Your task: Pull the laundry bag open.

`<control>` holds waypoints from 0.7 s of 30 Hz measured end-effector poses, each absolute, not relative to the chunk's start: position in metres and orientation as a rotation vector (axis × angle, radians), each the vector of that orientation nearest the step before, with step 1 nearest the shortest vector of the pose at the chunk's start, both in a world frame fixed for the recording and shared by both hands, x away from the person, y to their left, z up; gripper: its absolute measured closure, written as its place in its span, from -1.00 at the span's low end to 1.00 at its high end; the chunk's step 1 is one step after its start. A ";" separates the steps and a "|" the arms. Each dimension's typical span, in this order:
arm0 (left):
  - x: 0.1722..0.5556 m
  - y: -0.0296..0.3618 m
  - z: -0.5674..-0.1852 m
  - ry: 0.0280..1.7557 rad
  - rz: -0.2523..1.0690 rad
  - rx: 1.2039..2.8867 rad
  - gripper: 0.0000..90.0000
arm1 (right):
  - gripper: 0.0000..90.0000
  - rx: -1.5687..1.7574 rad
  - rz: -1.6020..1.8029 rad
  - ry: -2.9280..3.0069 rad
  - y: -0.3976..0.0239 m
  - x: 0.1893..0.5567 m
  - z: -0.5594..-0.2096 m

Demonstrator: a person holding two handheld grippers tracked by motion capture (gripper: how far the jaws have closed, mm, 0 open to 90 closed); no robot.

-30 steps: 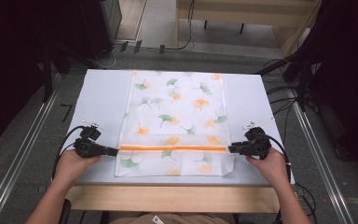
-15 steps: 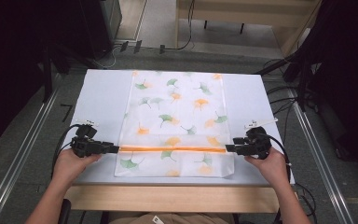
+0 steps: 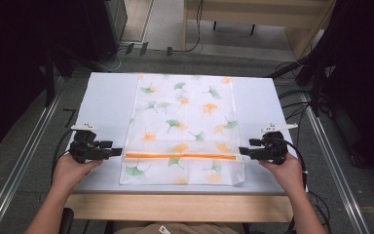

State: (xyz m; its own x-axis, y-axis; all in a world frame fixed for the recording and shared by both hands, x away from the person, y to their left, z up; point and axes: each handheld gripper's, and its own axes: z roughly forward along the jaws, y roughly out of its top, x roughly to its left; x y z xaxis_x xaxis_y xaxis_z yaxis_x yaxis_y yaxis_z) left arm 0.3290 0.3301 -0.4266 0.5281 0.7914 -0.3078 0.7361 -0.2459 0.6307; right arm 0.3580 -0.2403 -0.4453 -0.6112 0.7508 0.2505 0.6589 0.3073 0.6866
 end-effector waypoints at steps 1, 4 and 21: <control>0.329 0.332 -0.426 1.241 0.103 2.011 -0.19 | -0.20 1.325 1.196 2.436 -0.242 0.358 -0.445; 0.328 0.336 -0.424 1.249 0.126 1.990 -0.21 | -0.23 1.324 1.188 2.409 -0.249 0.358 -0.446; 0.333 0.358 -0.427 1.326 0.292 1.930 -0.38 | -0.40 1.336 1.153 2.270 -0.277 0.364 -0.453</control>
